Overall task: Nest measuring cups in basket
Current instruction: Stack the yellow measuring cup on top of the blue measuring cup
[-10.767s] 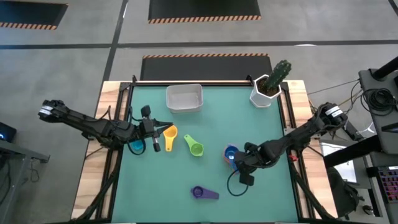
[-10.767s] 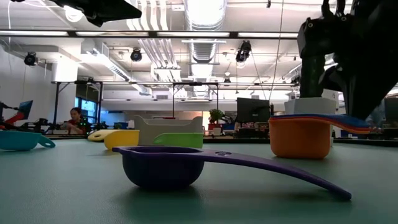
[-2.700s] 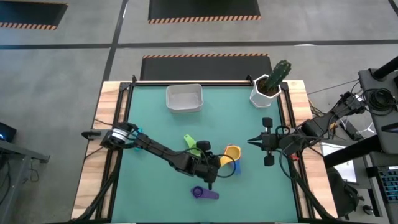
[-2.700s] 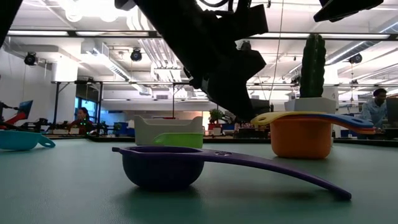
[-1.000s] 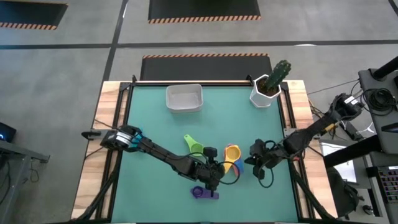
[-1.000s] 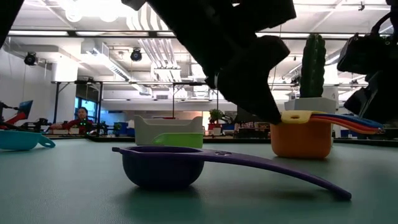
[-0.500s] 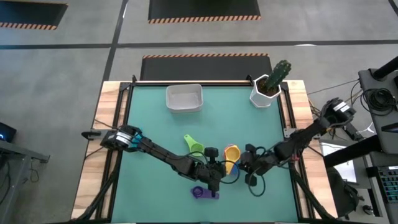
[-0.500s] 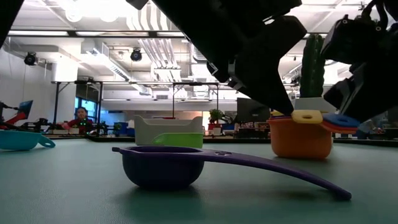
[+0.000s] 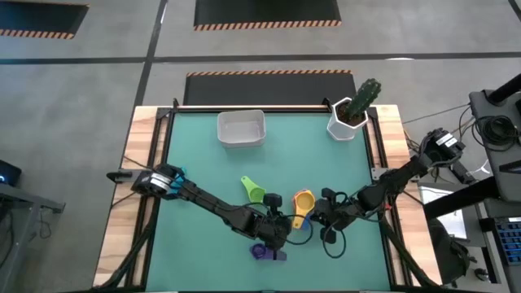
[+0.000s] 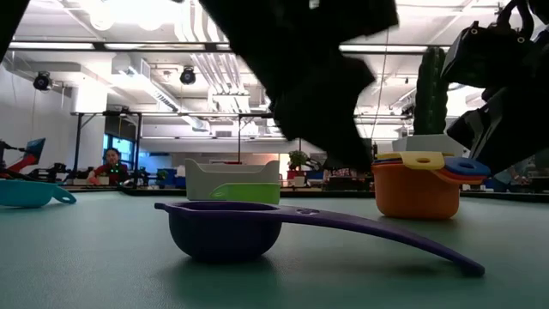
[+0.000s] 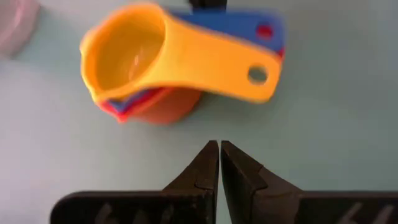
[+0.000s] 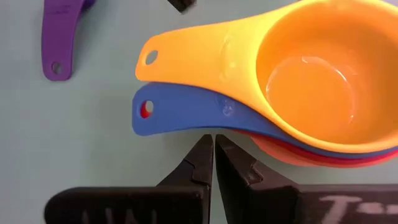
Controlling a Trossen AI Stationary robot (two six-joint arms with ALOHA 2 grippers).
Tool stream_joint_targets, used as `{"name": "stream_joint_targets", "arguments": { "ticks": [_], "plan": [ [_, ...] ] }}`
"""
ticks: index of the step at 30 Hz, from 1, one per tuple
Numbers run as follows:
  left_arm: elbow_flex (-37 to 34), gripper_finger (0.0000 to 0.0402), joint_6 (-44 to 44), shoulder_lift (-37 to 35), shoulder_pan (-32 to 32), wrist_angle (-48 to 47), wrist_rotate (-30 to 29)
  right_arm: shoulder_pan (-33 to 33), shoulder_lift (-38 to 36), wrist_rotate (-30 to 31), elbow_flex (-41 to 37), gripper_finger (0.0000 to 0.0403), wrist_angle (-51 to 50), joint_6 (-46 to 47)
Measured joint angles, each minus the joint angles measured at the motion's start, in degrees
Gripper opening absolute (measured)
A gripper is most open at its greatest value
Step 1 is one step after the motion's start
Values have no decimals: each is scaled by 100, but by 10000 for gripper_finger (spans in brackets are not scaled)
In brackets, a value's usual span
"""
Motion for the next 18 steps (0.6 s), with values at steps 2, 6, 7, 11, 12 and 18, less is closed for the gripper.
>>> {"name": "stream_joint_targets", "arguments": {
  "ticks": [2, 6, 7, 11, 12, 18],
  "plan": [
    [-12, 0, -41, 92, 17, 171, 6, 0, 2, 0, 0, 9, -2, 0],
    [41, 0, -58, 238, 13, 490, 107, 0, 4, 0, -2, 9, -12, 0],
    [53, 0, -56, 247, 13, 506, 129, 0, 4, 0, -2, 9, -28, 0],
    [53, 0, -56, 250, 13, 624, 127, 0, 4, 2, -2, 9, -22, 0],
    [55, 0, -56, 250, 13, 664, 129, 0, 4, 2, -2, 9, -14, -2],
    [134, 0, -98, 250, 13, 862, 176, 0, 4, 2, -2, 9, -2, 0]
  ]
}}
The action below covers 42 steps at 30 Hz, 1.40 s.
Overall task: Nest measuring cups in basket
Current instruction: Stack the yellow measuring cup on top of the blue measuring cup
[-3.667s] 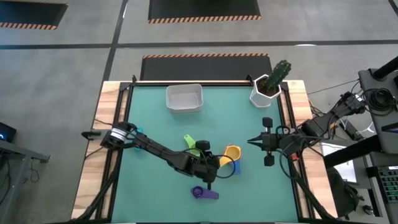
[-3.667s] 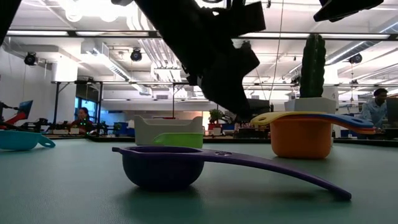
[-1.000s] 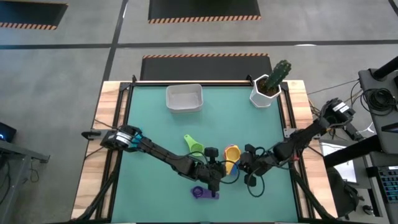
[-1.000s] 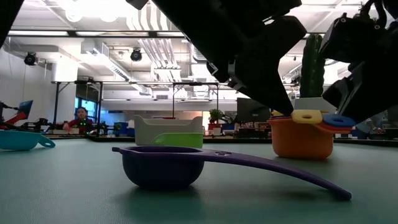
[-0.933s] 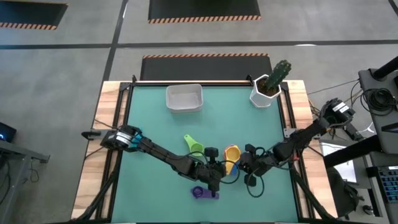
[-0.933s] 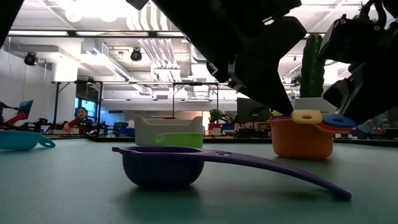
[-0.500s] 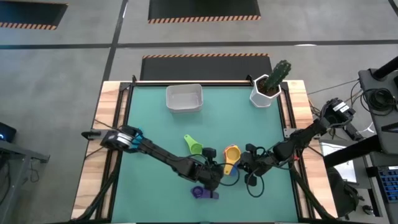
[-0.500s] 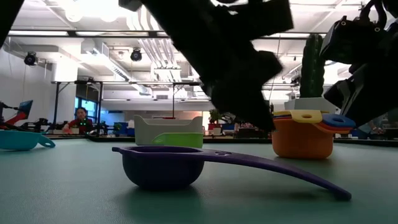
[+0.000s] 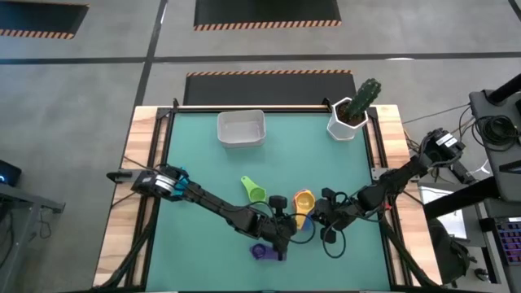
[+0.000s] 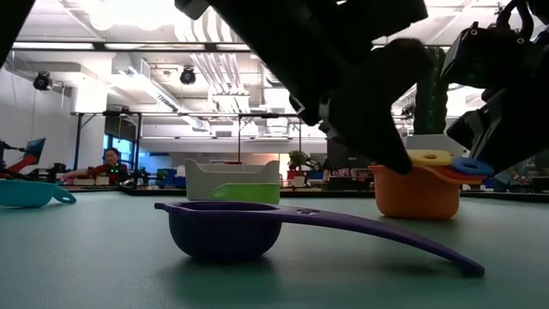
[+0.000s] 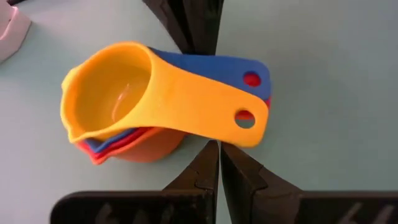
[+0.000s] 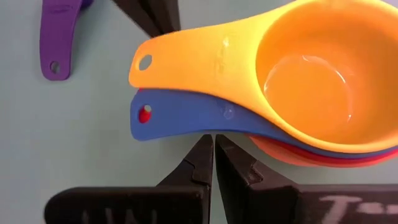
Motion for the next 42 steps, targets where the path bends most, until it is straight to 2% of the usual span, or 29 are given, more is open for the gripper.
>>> {"name": "stream_joint_targets", "arguments": {
  "ticks": [9, 16, 19, 25, 36, 39, 42],
  "plan": [
    [28, 0, -280, 0, 20, 402, 240, 0, 0, 8, 0, 9, 63, -2],
    [28, 0, -325, 0, 26, 377, 267, -13, 0, 19, 0, 9, 290, -13],
    [39, 0, -317, -20, 26, 55, 175, -13, 0, 14, 0, 9, 175, 10],
    [551, 0, -326, -71, 15, -1286, 69, -13, 0, -1, -2, 9, -88, 152],
    [592, 0, -260, -83, 5, -1789, -63, -13, 11, 0, -3, 9, -6, 155],
    [586, 0, -258, -98, 11, -2064, -325, -13, 100, 0, -4, 9, 268, 150],
    [573, 0, -257, -33, 60, -1934, -357, -13, 326, 18, -4, 9, 619, 27]
  ]
}}
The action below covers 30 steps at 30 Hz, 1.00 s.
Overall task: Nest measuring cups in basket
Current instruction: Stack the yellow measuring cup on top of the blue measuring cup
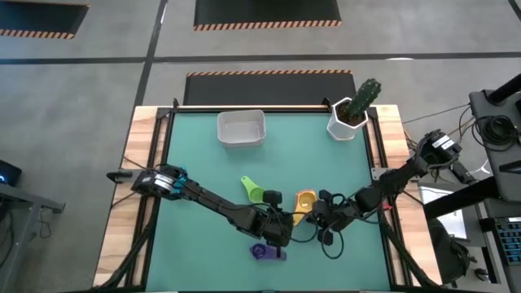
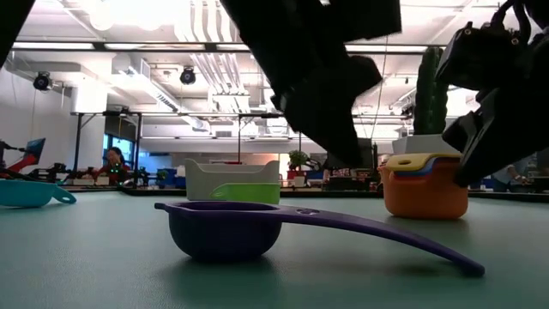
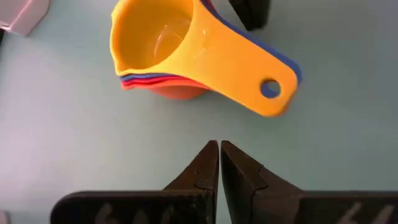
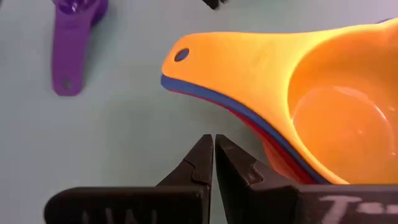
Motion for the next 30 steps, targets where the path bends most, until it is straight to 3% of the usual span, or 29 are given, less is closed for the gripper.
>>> {"name": "stream_joint_targets", "arguments": {
  "ticks": [6, 17, 30],
  "plan": [
    [-20, 0, -1, 164, 17, 491, 177, 0, 398, 279, 163, 9, 363, -302],
    [-20, 0, -4, 195, 1, 775, 302, -1, 397, 402, 428, 9, 270, -521],
    [-20, 0, -171, 191, -1, 730, 256, 0, -117, 388, 422, 9, -1219, 23]
  ]
}}
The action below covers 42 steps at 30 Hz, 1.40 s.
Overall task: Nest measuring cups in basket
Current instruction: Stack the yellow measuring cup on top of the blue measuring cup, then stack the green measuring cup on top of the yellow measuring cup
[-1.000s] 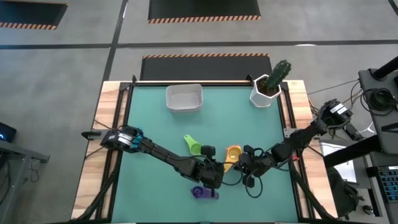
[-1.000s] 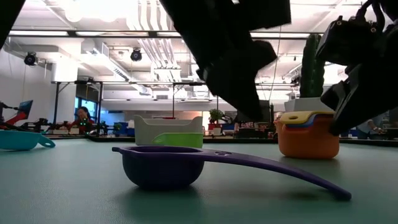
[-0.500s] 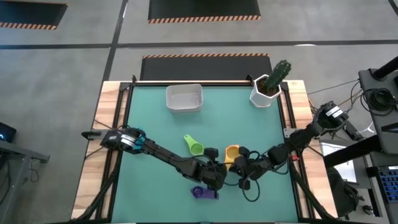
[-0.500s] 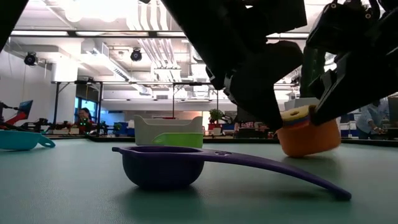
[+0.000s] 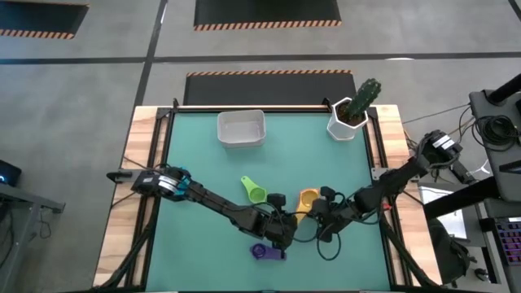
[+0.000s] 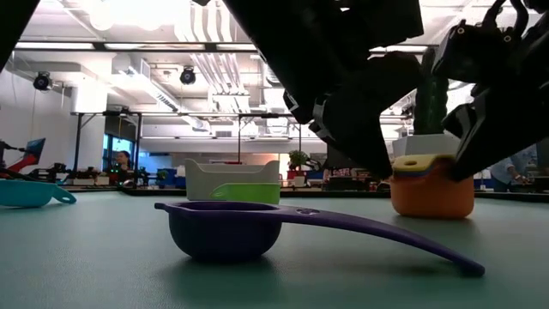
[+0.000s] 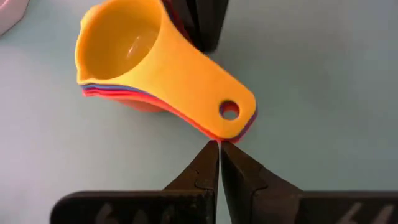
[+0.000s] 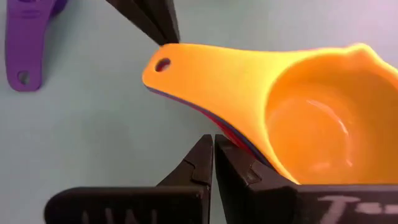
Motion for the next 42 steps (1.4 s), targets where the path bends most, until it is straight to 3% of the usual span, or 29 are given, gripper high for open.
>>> {"name": "stream_joint_targets", "arguments": {
  "ticks": [11, 20, 28, 34, 42],
  "plan": [
    [-225, 0, 213, -643, -278, -1079, -646, 187, -697, -606, -2, 9, -376, -86],
    [-1963, 0, 334, -2205, -662, 119, -722, 266, -1219, -545, -7, 9, 177, -838],
    [-3538, 0, -796, -3438, -782, 465, -735, 77, -1691, -403, -4, 9, 503, -1407],
    [-4085, 0, -1186, -3700, -780, 518, -788, -135, -1903, -402, -7, 9, 488, -1820],
    [-4134, 0, -1195, -3703, -778, 515, -785, -380, -2197, -406, -7, 9, 473, -2507]
  ]
}}
